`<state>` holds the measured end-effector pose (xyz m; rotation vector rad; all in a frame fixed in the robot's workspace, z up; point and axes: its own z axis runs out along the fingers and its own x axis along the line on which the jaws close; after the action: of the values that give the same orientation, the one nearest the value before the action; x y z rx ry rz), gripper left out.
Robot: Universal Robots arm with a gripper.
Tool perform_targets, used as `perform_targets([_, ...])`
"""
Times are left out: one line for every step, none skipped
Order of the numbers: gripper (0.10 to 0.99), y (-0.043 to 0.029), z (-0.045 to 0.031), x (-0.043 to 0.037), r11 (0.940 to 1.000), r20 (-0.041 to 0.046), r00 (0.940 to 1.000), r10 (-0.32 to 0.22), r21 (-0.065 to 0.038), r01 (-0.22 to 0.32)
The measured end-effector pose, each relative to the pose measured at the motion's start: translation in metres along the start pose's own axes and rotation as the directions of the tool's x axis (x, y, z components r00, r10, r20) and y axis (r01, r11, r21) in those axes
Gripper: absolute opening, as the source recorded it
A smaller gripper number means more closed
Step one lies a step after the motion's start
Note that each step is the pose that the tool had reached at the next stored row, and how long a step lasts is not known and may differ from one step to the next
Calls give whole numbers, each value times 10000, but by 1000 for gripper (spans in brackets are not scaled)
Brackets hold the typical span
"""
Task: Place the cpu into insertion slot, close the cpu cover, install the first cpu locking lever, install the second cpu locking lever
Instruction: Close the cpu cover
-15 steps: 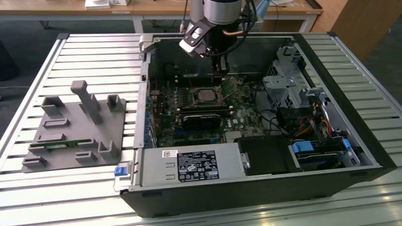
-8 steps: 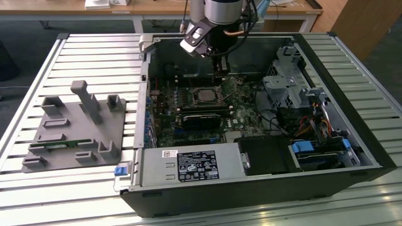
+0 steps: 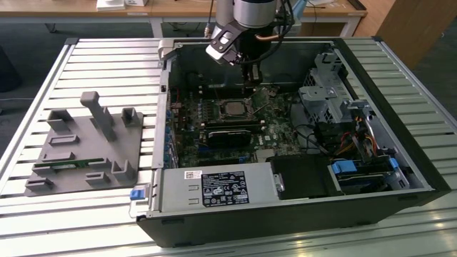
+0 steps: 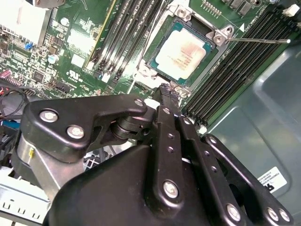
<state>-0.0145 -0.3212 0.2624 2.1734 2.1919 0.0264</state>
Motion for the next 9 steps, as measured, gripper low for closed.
perform_targets([122, 0, 0, 0, 10000, 0, 10000, 1, 0, -1])
perform_targets([122, 0, 0, 0, 10000, 0, 10000, 2, 0, -2])
perform_targets([122, 2, 0, 0, 10000, 0, 10000, 0, 0, 0])
perform_targets([122, 3, 0, 0, 10000, 0, 10000, 0, 0, 0])
perform_targets([122, 5, 0, 0, 10000, 0, 10000, 0, 0, 0])
perform_targets([122, 9, 1, 0, 10000, -6, 10000, 0, 4, 0])
perform_targets([122, 16, 2, 0, 10000, -32, 10000, 1, 13, -1])
perform_targets([122, 23, 3, 0, 10000, -95, 10000, 5, 24, -5])
perform_targets([122, 29, 4, 0, 10000, -162, 9999, 8, 37, -8])
